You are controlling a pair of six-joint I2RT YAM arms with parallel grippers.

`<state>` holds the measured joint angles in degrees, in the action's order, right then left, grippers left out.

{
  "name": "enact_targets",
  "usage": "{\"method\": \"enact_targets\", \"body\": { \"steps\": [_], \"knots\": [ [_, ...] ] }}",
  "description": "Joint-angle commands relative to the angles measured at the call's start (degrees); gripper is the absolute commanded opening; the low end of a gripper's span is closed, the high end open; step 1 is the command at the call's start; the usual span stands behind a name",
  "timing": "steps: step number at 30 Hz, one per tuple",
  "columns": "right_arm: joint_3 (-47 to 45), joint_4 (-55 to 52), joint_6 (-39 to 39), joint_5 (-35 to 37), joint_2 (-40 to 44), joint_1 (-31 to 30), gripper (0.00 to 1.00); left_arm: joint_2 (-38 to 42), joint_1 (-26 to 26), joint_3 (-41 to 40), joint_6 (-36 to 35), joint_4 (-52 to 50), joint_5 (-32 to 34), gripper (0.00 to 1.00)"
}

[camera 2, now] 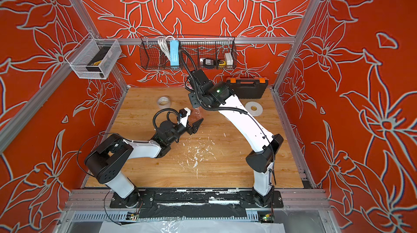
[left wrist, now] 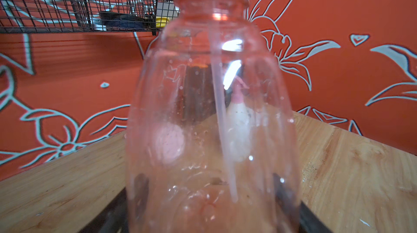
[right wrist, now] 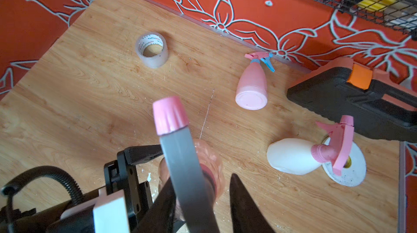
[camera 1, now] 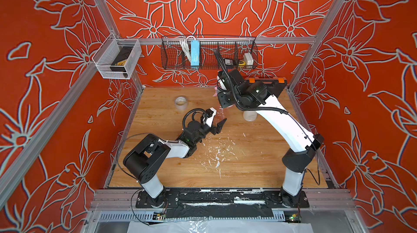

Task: Attach spray nozzles to spray bottles
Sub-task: Screw the spray nozzle on the spray bottle.

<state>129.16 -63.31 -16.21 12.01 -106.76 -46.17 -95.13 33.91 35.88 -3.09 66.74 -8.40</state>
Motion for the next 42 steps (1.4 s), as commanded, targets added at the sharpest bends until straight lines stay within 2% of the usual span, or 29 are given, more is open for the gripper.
{"method": "enact_targets", "body": {
  "steps": [1, 6, 11, 23, 37, 42],
  "knots": [
    [1.69, -2.03, 1.82, 0.53, 1.90, 0.21, 0.44, -0.79, -0.07, 1.18, -0.08, 1.49, -1.89, 0.49],
    [-2.04, -0.18, 3.45, -2.11, 5.14, 0.22, 0.57, -0.82, -0.07, 1.77, -0.41, 0.11, -1.62, 0.49],
    [-7.96, 2.00, 3.97, -4.07, 8.04, 1.49, 0.61, -0.15, -0.16, 1.96, -0.69, -0.54, -1.31, 0.49],
    [-14.38, 8.37, 3.17, -16.20, 10.73, 2.32, 0.55, 0.55, -0.16, 3.26, -1.21, -2.32, -1.69, 0.49],
    [-10.03, 7.00, 0.36, -18.06, 6.63, 0.22, 0.48, 0.91, -0.16, 2.97, -1.38, -2.61, -1.68, 0.48],
    [-10.10, 6.36, 2.49, -21.17, 8.35, -1.10, 0.49, 0.84, -0.24, 2.54, -2.41, -2.10, -1.28, 0.48]
  ]
}}
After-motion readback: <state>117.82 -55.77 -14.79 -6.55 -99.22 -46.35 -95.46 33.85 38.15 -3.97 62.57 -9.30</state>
